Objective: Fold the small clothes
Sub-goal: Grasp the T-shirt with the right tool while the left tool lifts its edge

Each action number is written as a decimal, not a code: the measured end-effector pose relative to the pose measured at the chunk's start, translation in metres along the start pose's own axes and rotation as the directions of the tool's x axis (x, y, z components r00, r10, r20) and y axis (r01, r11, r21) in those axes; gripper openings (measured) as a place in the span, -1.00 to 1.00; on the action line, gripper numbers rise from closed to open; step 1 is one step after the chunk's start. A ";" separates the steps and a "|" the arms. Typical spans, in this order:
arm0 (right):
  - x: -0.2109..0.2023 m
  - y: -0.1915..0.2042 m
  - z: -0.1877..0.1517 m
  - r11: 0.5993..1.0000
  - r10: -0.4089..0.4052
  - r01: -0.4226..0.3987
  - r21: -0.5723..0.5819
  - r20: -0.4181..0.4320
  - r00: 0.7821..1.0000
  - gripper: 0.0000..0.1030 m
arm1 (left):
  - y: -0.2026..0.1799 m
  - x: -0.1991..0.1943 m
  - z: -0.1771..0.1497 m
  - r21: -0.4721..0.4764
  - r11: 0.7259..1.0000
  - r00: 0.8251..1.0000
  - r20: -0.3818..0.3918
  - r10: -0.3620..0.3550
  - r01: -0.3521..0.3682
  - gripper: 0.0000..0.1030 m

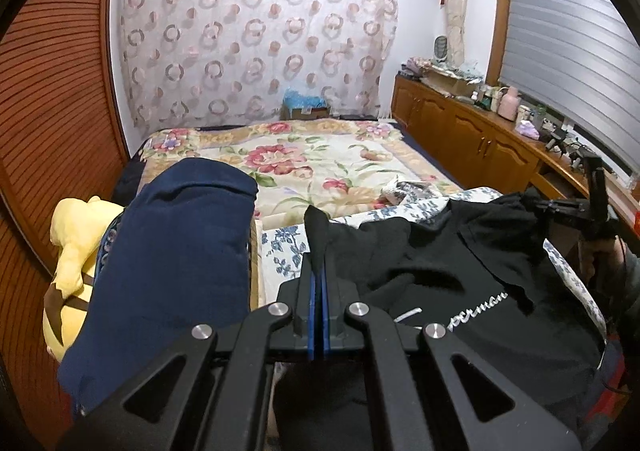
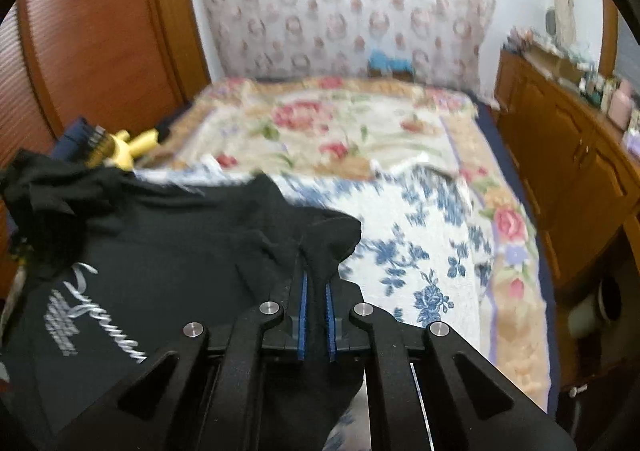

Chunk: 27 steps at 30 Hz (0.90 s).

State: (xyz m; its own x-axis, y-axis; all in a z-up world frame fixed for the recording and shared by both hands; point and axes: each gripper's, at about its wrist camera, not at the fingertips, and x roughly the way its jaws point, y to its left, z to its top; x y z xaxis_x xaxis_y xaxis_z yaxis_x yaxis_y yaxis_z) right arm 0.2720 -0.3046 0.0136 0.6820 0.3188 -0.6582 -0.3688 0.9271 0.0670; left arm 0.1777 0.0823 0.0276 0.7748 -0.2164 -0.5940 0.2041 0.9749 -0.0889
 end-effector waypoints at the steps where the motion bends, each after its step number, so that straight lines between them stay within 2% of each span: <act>1: -0.009 0.006 0.001 1.000 0.001 -0.001 -0.011 0.019 1.000 -0.92 | -0.001 -0.005 -0.004 0.000 1.000 1.000 0.007 -0.002 0.002 -0.99; 6: -0.049 0.034 -0.012 0.998 0.022 -0.017 -0.054 0.085 0.996 -0.92 | -0.003 -0.024 -0.024 0.003 1.000 1.000 0.029 -0.008 0.008 -0.99; 11: -0.073 0.044 -0.031 0.998 0.033 -0.027 -0.056 0.121 0.992 -0.92 | -0.007 -0.039 -0.044 0.002 1.000 0.999 0.041 -0.019 0.019 -0.99; 20: -0.117 0.058 -0.072 0.999 0.028 -0.021 -0.048 0.148 0.989 -0.92 | -0.013 -0.080 -0.086 -0.014 0.999 0.997 0.071 -0.034 0.035 -0.99; 27: -0.154 0.060 -0.109 0.999 0.027 -0.021 -0.039 0.159 0.987 -0.92 | -0.012 -0.099 -0.119 -0.050 0.998 0.997 0.063 -0.046 0.049 -0.99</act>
State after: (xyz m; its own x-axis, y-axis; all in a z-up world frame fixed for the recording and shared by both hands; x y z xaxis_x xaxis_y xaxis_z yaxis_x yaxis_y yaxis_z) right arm 0.0766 -0.3197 0.0371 0.7636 0.3712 -0.5283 -0.4074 0.9118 0.0518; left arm 0.0270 0.0979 -0.0073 0.8005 -0.2638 -0.5381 0.2117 0.9645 -0.1579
